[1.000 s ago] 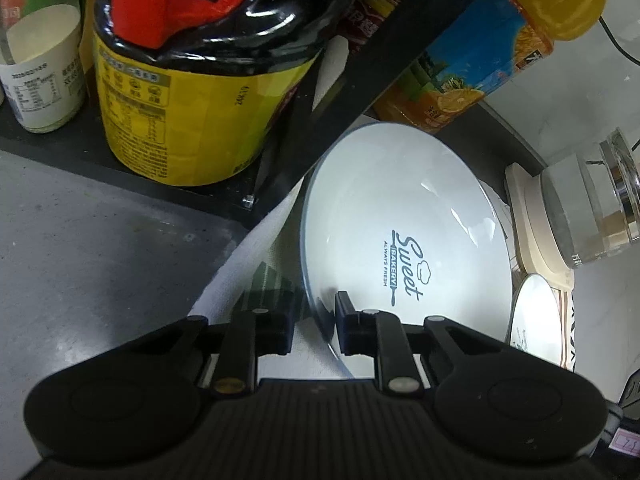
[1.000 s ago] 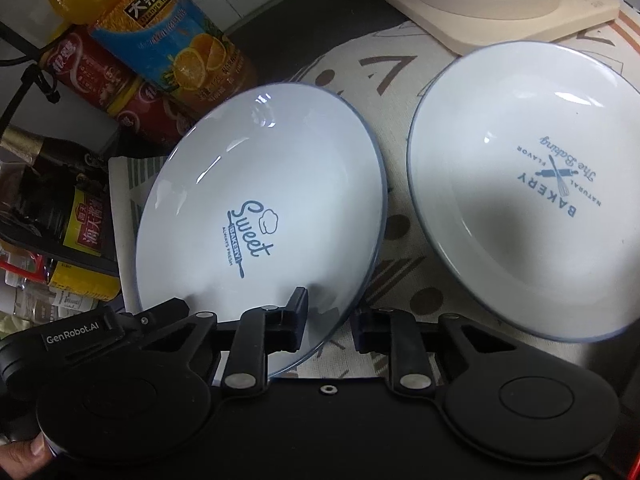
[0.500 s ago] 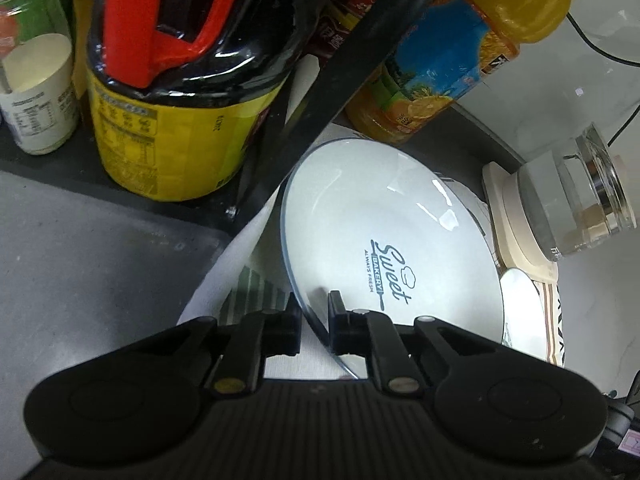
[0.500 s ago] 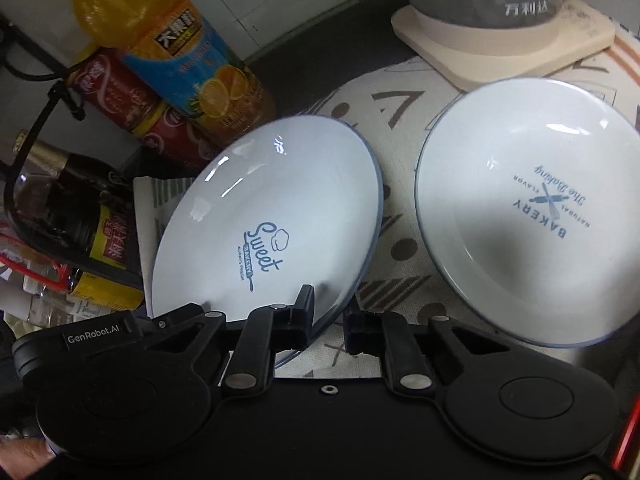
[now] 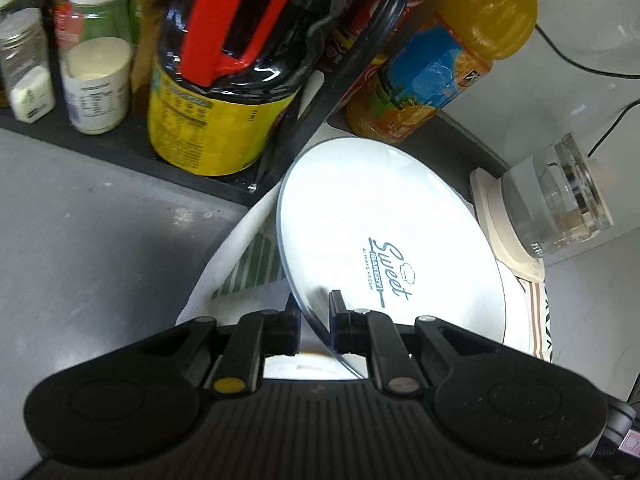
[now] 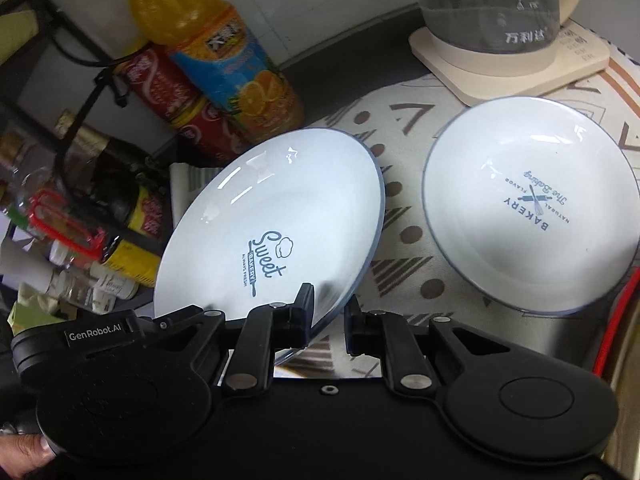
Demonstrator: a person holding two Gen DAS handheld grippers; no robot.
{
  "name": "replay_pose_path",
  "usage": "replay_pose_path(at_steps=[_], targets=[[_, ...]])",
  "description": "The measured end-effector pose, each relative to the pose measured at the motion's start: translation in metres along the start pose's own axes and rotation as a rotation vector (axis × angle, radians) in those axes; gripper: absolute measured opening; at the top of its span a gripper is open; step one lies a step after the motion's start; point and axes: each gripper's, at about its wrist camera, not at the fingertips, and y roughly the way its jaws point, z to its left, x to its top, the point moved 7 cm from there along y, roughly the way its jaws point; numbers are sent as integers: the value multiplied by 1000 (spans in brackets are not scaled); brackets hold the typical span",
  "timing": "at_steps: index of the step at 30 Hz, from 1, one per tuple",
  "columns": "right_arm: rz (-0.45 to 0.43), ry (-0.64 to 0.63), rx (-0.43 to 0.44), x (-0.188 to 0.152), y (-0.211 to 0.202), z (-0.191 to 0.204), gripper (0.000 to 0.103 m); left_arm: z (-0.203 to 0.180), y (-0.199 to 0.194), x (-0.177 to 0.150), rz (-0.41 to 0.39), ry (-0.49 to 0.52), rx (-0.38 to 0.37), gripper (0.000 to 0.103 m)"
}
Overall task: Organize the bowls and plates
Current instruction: 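Lift and carry the 'Sweet' plate with both grippers over the brown-rimmed plate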
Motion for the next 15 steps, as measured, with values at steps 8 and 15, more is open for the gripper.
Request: replay_pose_path(at_steps=[8,15], targets=[[-22,-68,16,-13,-26,10,15,6,-27,-19,-17,-10,3,11],[-20,-88,22,-33,-43,9,15,9,-42,-41,-32,-14,8,11]])
